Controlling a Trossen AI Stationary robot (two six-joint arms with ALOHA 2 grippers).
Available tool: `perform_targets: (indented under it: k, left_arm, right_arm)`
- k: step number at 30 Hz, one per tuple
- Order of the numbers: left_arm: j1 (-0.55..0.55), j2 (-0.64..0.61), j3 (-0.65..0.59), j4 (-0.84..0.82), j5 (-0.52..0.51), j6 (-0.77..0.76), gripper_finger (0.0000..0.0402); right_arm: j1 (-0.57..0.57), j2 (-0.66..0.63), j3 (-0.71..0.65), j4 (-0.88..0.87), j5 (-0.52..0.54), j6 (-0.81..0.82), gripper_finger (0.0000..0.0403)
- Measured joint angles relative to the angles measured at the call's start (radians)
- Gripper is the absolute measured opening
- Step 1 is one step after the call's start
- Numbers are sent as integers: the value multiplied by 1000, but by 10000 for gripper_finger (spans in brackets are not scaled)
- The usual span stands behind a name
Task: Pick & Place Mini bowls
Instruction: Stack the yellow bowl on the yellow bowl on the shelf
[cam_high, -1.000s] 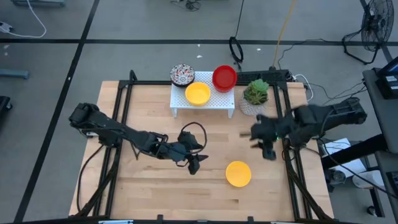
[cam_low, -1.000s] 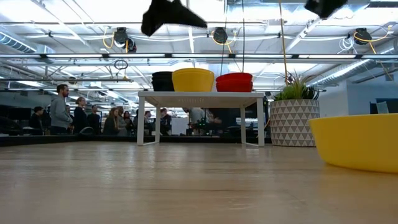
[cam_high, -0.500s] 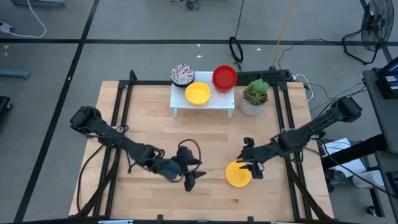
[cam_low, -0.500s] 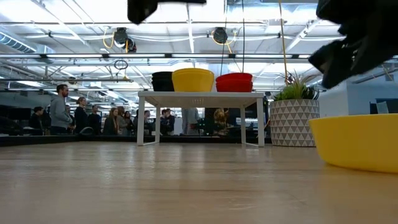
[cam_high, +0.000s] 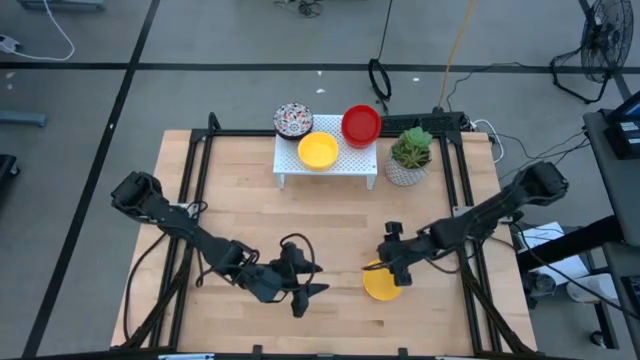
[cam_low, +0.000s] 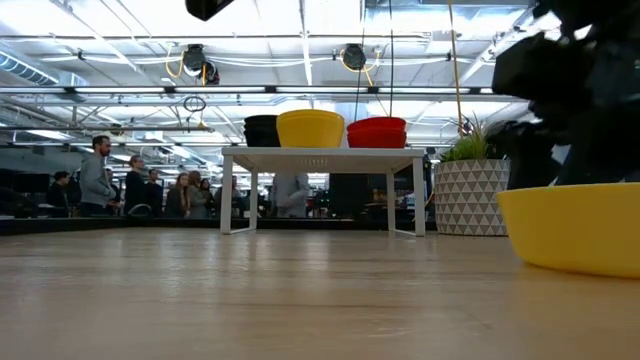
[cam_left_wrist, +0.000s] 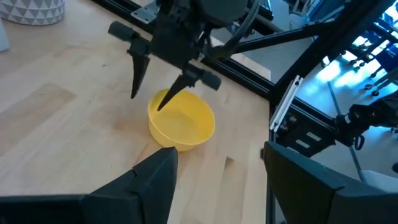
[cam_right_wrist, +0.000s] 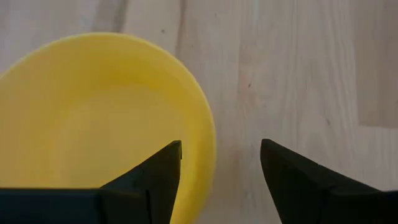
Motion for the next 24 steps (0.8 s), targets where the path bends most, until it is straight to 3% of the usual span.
perform_targets:
  k: [7, 16, 24]
  left_arm:
    - [0, 0, 0, 0, 1, -21, 241]
    - [-23, 0, 0, 0, 1, -18, 241]
    - [-39, 0, 0, 0, 2, 25, 241]
  right_arm:
    - [-10, 59, 0, 22, -2, 0, 180]
    - [-12, 55, 1, 23, -48, 20, 16]
    - [-65, -24, 55, 46, -83, 15, 3]
